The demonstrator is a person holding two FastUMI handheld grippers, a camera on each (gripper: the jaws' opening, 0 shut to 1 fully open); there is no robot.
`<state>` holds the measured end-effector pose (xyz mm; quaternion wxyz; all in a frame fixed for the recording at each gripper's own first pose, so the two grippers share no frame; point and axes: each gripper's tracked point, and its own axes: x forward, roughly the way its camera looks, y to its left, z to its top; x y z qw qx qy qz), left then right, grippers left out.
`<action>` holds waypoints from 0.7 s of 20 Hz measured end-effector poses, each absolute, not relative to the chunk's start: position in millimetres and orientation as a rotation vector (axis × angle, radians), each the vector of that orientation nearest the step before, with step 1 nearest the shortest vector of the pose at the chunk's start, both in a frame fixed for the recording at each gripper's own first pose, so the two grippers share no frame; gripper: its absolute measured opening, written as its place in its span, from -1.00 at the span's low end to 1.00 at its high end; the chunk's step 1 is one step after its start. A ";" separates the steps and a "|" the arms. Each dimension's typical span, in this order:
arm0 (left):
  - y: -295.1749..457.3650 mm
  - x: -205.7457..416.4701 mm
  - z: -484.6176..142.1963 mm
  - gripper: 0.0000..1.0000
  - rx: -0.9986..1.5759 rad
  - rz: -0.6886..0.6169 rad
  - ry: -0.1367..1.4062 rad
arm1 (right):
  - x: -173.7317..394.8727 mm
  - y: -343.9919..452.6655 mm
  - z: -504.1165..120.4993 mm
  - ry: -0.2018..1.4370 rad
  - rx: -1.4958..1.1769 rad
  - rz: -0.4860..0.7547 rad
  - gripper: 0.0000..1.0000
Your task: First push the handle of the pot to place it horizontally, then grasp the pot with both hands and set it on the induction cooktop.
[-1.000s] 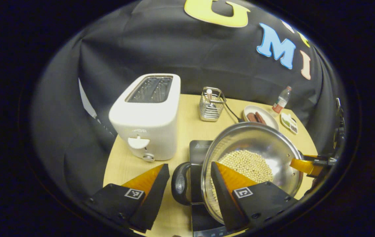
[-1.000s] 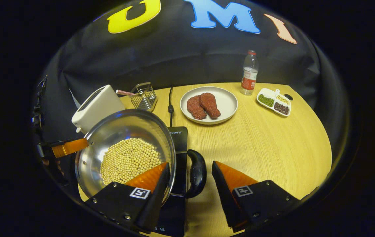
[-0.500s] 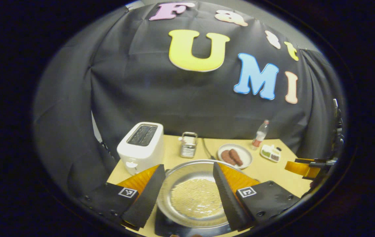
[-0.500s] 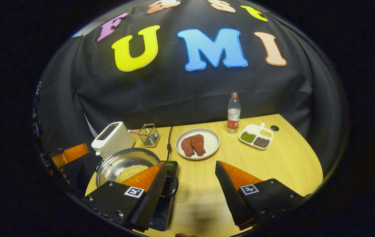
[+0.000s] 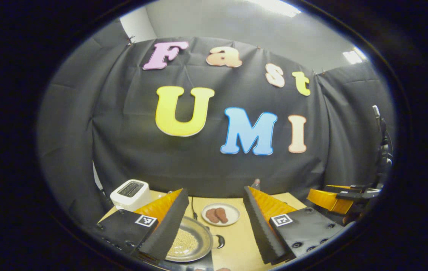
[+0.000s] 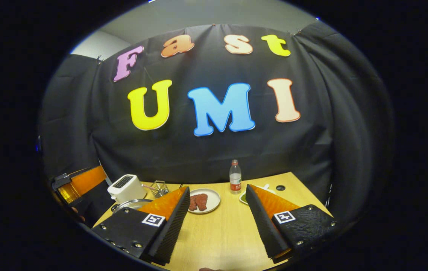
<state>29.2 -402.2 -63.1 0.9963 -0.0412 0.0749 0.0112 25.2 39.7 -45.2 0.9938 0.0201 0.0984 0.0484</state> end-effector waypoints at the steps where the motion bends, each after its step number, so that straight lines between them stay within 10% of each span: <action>1: -409.9 26.3 -51.7 0.90 -0.074 0.029 0.121 | 22.3 30.8 -31.2 0.176 0.042 0.095 0.80; 14: -462.1 7.1 -11.9 0.91 -0.024 0.045 0.055 | 7.4 -31.6 25.9 0.040 0.012 0.057 0.97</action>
